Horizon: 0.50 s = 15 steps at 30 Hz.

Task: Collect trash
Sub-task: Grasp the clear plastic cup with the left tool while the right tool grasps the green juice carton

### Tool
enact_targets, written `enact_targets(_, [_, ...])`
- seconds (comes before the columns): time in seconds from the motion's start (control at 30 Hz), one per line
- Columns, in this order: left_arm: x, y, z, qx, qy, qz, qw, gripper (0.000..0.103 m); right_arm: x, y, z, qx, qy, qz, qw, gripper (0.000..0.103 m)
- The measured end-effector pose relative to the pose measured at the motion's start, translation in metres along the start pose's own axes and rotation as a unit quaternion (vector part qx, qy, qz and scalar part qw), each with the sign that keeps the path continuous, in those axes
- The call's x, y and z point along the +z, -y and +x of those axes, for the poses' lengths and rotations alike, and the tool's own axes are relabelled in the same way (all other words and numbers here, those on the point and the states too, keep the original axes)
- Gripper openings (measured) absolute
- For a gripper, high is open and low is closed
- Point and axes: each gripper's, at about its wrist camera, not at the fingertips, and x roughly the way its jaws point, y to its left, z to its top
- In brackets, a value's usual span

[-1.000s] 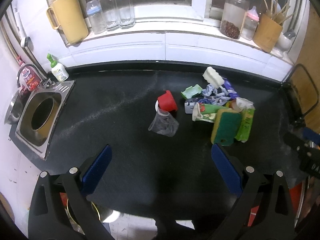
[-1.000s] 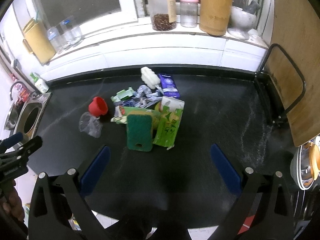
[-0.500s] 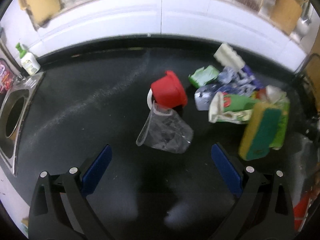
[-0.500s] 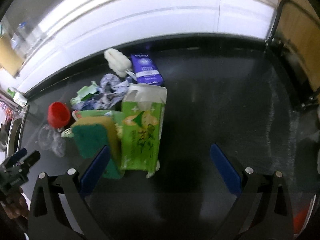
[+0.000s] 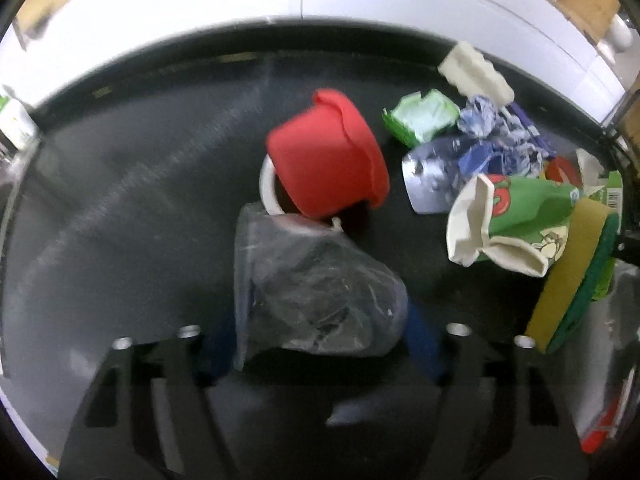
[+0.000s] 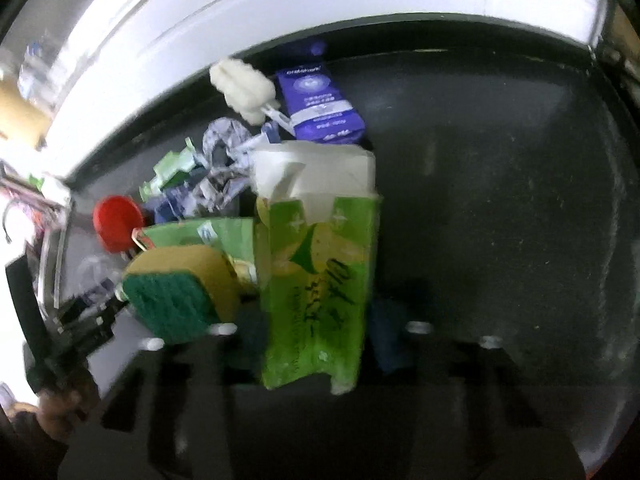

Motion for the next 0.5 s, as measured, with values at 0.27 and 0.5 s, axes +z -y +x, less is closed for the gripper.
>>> enact_targets(0.27, [-0.002,0.001,-0.037,-0.014,0.011,-0.023,0.9996,0.055,-0.005,-0.006,-0.036,-0.017,0.025,-0.021,0.999,0.028])
enact_targets(0.5, [-0.004,0.010,-0.093,-0.003,0.034,-0.012,0.9994,0.055,-0.007,-0.016,-0.078,-0.022,0.056,-0.049,0.997,0.028])
